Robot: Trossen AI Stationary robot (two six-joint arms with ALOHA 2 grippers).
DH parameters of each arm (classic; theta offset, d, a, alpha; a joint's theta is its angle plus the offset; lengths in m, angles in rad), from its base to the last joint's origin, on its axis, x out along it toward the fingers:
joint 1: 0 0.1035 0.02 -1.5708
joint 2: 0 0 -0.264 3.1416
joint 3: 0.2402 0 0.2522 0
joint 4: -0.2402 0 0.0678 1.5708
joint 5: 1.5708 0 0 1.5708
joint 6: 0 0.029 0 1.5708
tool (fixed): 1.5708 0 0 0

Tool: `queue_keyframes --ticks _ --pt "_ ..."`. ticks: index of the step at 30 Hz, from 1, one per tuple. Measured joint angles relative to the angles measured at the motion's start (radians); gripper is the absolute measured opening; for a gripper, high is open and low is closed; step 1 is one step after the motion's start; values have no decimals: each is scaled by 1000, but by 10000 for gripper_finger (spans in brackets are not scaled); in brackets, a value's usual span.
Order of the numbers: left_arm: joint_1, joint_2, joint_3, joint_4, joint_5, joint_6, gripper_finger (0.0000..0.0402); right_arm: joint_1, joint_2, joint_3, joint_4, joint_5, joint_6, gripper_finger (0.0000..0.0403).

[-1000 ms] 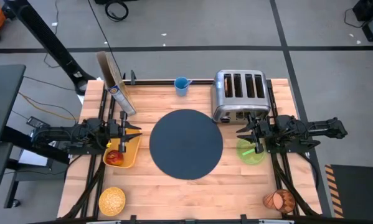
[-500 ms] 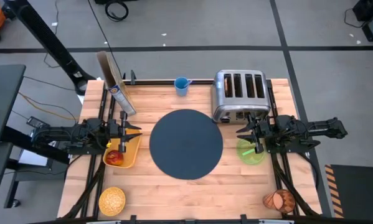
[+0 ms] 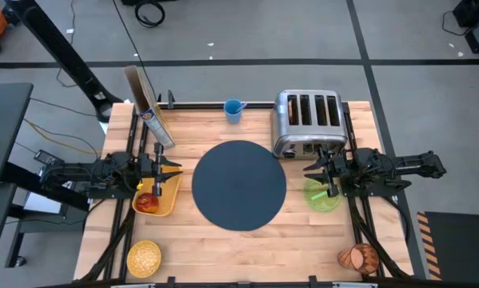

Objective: Arrange a breakfast setting

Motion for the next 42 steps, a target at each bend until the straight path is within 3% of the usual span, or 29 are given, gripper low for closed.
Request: queue_keyframes --ticks 13,18,24,28,34,42 --pt "0 0 0 0 0 0 105 0 0 0 2 0 0 94" --pt "0 0 0 0 0 0 105 0 0 0 86 -3 59 94" --pt "0 0 0 0 0 0 105 0 0 3 154 162 108 93" --pt "0 0 0 0 0 0 105 11 27 59 152 180 173 93" --pt "0 0 0 0 0 10 105 61 176 225 44 202 141 90" --pt "1 0 0 14 0 46 105 168 499 516 -63 207 170 88"
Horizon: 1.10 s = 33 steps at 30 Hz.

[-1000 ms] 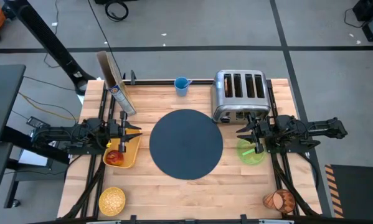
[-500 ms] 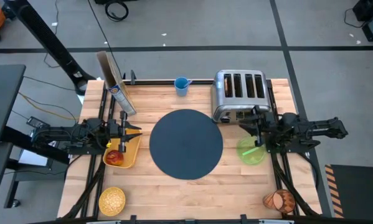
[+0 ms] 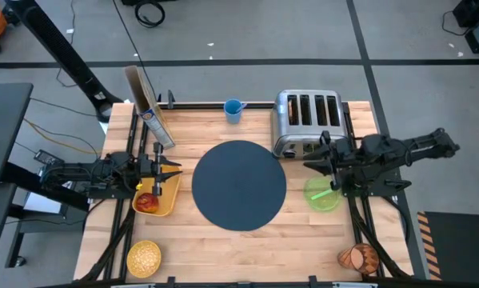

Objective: Arrange a breakfast setting
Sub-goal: Put the bowl on top of the mat

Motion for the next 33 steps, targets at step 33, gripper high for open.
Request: queue_keyframes --ticks 33 --pt "-384 631 538 -122 24 -851 105 18 535 438 -23 133 536 68"
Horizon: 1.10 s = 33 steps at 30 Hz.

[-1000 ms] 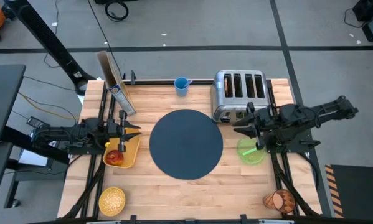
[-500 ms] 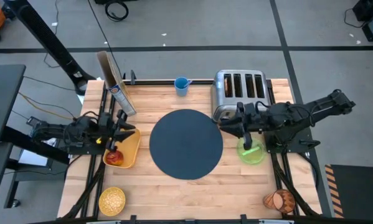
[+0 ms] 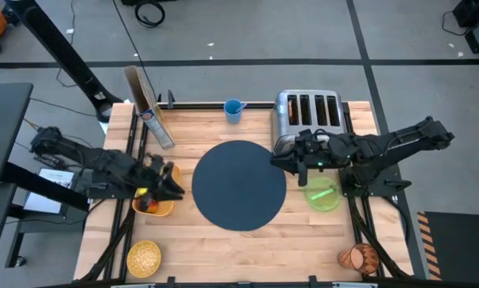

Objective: Arrange a breakfast setting
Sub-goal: Put the bowl on top of the mat

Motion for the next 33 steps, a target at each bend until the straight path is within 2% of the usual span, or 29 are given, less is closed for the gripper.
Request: queue_keyframes --ticks 2,6,10,15,19,24,27,33 --pt "-38 53 37 -53 0 -100 105 -12 8 0 -4 0 -1 68" --pt "-133 159 88 -57 -1 -307 95 -25 17 0 -20 -25 -64 68" --pt "-241 290 167 -59 -49 -495 72 -26 19 0 -28 -33 -166 68" --pt "-341 472 317 -79 -83 -685 37 13 18 0 -47 -34 -186 68" --pt "-406 617 481 -223 -85 -860 9 88 23 0 -81 -34 -202 68" --pt "-479 753 641 -440 -70 -1087 11 162 38 0 -117 -29 -255 68" --pt "-520 809 670 -516 -71 -1216 14 191 42 0 -143 -29 -257 69" --pt "-605 906 640 -586 -50 -1421 19 233 51 0 -175 -26 -250 80"
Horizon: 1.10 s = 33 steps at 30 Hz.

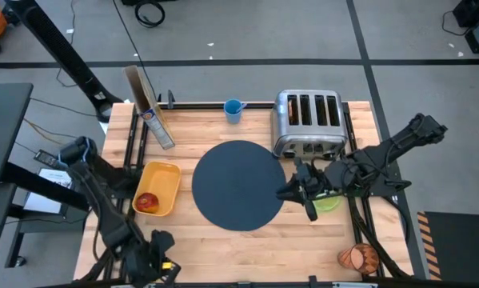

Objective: Arrange a breakfast setting
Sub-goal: Put the bowl on top of the mat

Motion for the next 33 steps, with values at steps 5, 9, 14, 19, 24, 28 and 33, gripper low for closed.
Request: queue_keyframes --ticks 5,9,14,19,24,28,33 --pt "-27 47 -1 -32 53 -39 52 21 6 0 -9 15 40 115" --pt "-29 48 0 -84 54 -75 100 24 6 0 -10 84 43 142" --pt "-29 48 -1 -191 67 -137 168 16 6 0 -19 107 35 151" --pt "-29 96 0 -203 69 -109 195 4 6 0 -35 107 33 150" --pt "-28 157 -1 -206 94 -85 184 -7 6 0 -35 107 32 150" --pt "-26 196 -1 -204 108 -86 169 -20 6 0 -34 107 32 149" --pt "-26 232 -1 -190 151 -102 141 -33 6 0 -34 107 32 149"
